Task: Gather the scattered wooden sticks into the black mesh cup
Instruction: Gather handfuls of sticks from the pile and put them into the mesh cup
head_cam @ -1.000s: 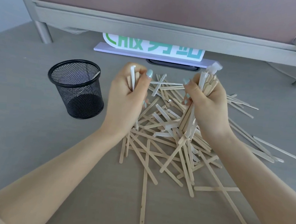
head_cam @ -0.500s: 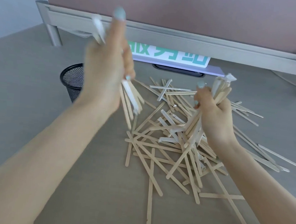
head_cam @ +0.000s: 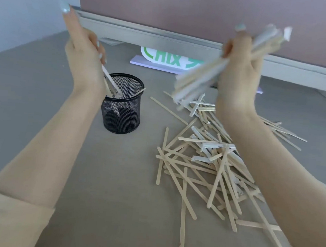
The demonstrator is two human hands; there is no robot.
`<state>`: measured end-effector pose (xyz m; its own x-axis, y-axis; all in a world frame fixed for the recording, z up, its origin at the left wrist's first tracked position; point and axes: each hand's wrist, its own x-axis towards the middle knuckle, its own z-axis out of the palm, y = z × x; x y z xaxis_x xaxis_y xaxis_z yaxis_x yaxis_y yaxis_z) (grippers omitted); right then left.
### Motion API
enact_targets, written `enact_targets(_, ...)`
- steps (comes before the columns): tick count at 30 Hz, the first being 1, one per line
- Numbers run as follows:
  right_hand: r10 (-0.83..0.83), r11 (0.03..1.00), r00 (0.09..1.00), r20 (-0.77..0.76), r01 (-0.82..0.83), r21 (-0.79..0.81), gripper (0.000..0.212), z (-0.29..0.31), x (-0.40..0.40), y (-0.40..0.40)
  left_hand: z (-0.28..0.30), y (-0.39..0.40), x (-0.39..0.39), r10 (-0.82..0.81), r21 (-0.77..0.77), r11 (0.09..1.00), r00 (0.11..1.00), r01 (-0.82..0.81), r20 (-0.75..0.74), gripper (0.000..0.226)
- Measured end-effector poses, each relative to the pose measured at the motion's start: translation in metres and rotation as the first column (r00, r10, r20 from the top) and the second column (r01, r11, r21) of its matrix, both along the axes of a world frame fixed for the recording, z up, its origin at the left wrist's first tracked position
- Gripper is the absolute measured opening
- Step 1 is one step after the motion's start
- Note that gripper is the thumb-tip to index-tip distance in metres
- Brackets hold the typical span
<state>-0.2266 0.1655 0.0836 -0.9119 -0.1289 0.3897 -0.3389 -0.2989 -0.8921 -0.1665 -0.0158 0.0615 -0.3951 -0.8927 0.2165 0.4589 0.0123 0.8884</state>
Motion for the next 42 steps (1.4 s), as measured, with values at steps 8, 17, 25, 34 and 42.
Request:
enact_targets(8, 0.203, 0.935, 0.979, -0.031, -0.184, 0.302, 0.042, 0.000, -0.003, -0.086, -0.016, -0.024, -0.003, -0.047, -0.011, 0.999, 0.956, 0.052, 0.288, 0.049)
enact_targets(17, 0.327, 0.640, 0.944, 0.037, -0.250, 0.727, 0.021, -0.029, -0.005, -0.104, -0.027, -0.024, -0.007, -0.100, -0.035, 0.992, 0.943, 0.117, 0.318, 0.049)
enact_targets(25, 0.525, 0.519, 0.840, 0.140, -0.446, 0.729, 0.046, -0.025, -0.009, -0.081, -0.031, -0.004, -0.014, -0.232, -0.102, 0.950, 0.887, 0.294, 0.399, 0.055)
enact_targets(34, 0.301, 0.645, 0.952, -0.046, -0.168, 0.745, 0.033, -0.065, -0.029, 0.035, -0.055, 0.005, -0.009, -0.392, 0.035, 0.918, 0.892, 0.395, 0.223, 0.058)
enact_targets(42, 0.175, 0.092, 0.976, -0.133, 0.118, 0.989, 0.056, -0.082, -0.013, 0.107, -0.100, 0.005, 0.010, -0.347, -0.317, 0.765, 0.774, 0.560, 0.530, 0.102)
